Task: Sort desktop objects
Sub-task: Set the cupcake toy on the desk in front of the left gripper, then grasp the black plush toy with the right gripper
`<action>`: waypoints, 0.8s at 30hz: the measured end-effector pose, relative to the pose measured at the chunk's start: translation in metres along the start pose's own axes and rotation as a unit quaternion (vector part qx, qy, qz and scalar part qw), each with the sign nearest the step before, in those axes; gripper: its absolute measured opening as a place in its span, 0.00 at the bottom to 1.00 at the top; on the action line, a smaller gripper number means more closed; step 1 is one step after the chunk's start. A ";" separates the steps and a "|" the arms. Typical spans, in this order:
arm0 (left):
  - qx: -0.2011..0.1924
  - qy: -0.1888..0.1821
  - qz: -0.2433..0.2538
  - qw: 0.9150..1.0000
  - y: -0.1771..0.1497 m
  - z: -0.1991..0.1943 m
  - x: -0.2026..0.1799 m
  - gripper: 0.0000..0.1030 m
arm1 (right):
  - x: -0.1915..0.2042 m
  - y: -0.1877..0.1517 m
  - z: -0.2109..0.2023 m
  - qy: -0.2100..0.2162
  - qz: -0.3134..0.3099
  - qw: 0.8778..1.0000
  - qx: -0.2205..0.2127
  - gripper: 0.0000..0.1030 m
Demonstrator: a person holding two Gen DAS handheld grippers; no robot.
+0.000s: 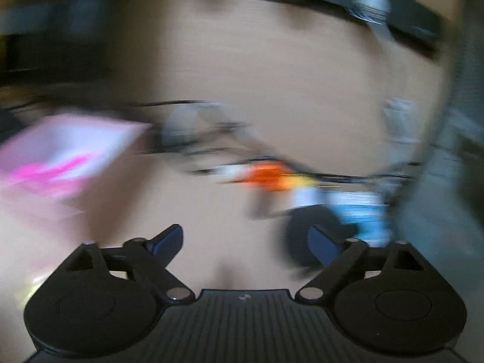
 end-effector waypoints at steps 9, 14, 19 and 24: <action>-0.003 0.013 -0.009 1.000 -0.004 -0.010 0.005 1.00 | -0.037 0.000 0.082 -0.039 0.101 0.989 0.099 0.78; -0.006 0.004 -0.013 1.000 0.001 -0.005 -0.001 1.00 | -0.037 -0.018 0.019 0.046 0.142 0.985 0.089 0.75; -0.022 -0.020 0.019 0.999 0.020 0.002 -0.028 1.00 | -0.039 -0.050 -0.053 0.228 0.288 0.923 0.110 0.75; -0.027 -0.041 0.067 0.997 0.031 0.006 -0.059 1.00 | -0.039 -0.089 -0.082 0.250 0.302 0.913 0.111 0.77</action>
Point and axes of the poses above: each gripper's, at about its wrist camera, not at the fingertips, and z roughly the way its jaws point, x to its left, y to its top, the point moved 7 cm from there along z, roughly the way its jaws point, and after that the axes turned 7 degrees about z, right-handed, at the moved point
